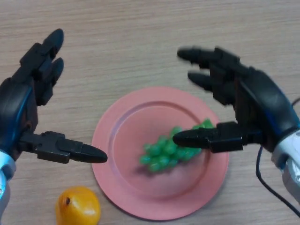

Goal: Pick up the green grapes and place it on the plate

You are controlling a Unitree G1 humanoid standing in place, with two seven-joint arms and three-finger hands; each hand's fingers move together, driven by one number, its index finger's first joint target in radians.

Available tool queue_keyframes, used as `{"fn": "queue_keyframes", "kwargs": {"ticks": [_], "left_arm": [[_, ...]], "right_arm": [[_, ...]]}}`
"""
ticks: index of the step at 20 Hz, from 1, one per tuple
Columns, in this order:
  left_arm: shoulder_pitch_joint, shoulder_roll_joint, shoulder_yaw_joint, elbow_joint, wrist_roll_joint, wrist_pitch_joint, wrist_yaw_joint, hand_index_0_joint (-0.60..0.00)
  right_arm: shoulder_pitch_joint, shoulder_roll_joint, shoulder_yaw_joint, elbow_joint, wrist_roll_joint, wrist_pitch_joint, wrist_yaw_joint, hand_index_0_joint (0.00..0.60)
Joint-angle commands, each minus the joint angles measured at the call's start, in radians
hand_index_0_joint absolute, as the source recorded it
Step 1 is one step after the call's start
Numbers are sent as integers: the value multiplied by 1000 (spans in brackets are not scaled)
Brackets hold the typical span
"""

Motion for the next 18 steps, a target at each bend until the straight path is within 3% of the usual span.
{"fn": "queue_keyframes", "kwargs": {"ticks": [1,4,7,10,11,13,18], "left_arm": [[-19,18,48,-60,-9,-121,18,0],[-22,13,16,-69,0,-95,42,0],[-37,23,19,-20,33,-204,7,0],[-57,25,35,-10,4,-276,28,0],[-48,27,29,-25,-14,-285,20,0],[-33,29,18,-52,-2,-265,-9,0],[-4,-4,-14,-62,45,-360,8,0]], "right_arm": [[-48,5,-36,-41,14,-221,-80,0],[-38,4,-91,-85,78,-241,-90,0],[19,-37,-193,-129,178,-301,-81,0],[90,-68,-262,-142,263,-374,-72,0],[139,-85,-295,-134,292,-407,-37,0],[186,-95,-319,-97,281,-452,11,0],[209,-90,-337,-132,290,-415,21,0]]}}
